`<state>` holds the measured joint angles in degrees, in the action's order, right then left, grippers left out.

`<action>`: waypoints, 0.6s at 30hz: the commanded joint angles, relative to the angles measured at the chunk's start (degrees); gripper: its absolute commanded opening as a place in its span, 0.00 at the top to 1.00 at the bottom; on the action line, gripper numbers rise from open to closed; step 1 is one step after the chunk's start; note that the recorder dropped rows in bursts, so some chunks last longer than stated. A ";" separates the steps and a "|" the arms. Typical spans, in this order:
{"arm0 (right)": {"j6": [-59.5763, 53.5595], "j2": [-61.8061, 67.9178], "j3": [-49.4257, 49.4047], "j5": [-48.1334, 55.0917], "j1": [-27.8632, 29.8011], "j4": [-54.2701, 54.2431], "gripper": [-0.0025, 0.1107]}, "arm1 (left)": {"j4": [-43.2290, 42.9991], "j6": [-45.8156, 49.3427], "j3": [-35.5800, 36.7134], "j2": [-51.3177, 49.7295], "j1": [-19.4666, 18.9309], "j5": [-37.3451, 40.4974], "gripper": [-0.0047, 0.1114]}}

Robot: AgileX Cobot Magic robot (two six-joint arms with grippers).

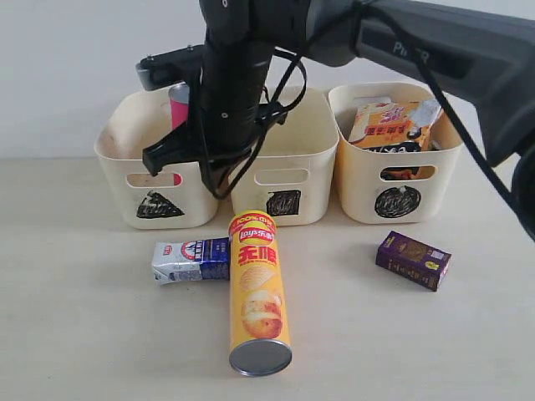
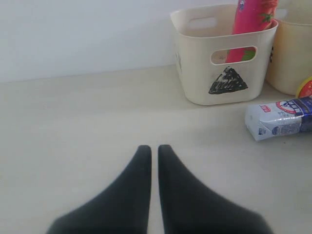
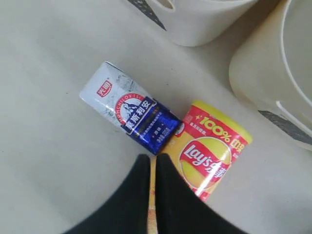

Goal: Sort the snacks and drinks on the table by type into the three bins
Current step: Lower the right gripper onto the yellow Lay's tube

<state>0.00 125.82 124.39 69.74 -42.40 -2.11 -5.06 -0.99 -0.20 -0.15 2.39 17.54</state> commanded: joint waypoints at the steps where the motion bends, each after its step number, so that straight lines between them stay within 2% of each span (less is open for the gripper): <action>1: 1.69 -1.41 -1.22 0.22 -0.01 -1.67 0.98 | -0.05 -0.44 0.20 0.15 -0.14 -0.76 0.92; 8: 2.35 -2.68 -10.03 0.22 0.13 1.57 0.97 | -0.05 -0.44 0.20 0.15 -0.14 -0.76 0.92; 10: 3.26 -2.68 -10.86 0.22 0.13 2.60 0.93 | -0.05 -0.44 0.20 0.15 -0.14 -0.76 0.92; 13: 4.03 -2.34 -11.78 0.22 0.23 2.60 0.76 | -0.05 -0.44 0.20 0.15 -0.14 -0.76 0.92; 18: 7.59 -1.36 -12.44 0.22 0.70 2.86 0.28 | -0.05 -0.44 0.20 0.15 -0.14 -0.76 0.92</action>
<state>6.18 124.20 112.25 69.96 -42.29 0.00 -5.06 -0.99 -0.20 -0.15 2.39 17.54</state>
